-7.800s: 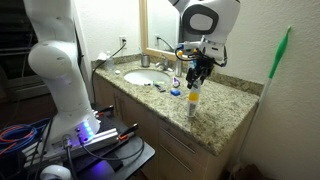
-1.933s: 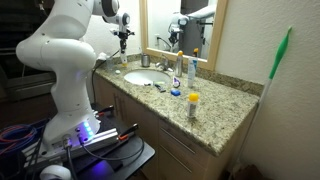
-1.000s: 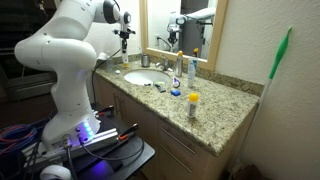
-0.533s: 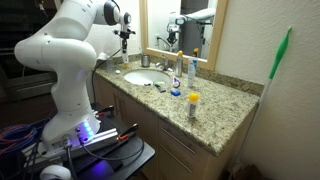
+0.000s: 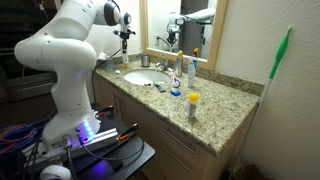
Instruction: Move the tube across the sink
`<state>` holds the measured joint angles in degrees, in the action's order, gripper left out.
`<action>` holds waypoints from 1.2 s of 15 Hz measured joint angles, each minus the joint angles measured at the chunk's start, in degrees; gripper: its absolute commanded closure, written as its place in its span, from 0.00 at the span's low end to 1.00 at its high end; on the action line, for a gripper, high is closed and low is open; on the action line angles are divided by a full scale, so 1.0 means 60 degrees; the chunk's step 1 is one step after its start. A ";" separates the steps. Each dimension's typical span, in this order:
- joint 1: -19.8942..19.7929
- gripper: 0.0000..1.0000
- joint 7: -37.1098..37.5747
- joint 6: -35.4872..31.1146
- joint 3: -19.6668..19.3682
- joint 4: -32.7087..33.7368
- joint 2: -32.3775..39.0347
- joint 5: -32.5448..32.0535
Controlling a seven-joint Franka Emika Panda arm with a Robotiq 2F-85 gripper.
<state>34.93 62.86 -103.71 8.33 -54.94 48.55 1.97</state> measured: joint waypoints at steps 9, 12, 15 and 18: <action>-0.0039 0.96 -0.0529 -0.1888 0.0125 -0.0724 -0.1090 0.0232; -0.0116 0.99 -0.0529 -0.1792 0.0115 -0.1430 -0.2020 0.0230; -0.0128 0.99 -0.0460 -0.1788 0.0079 -0.1522 -0.1940 0.0234; -0.0207 0.99 -0.0395 -0.1882 -0.0085 -0.1782 -0.1542 0.0237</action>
<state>33.69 60.49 -115.00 7.82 -65.63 39.30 3.39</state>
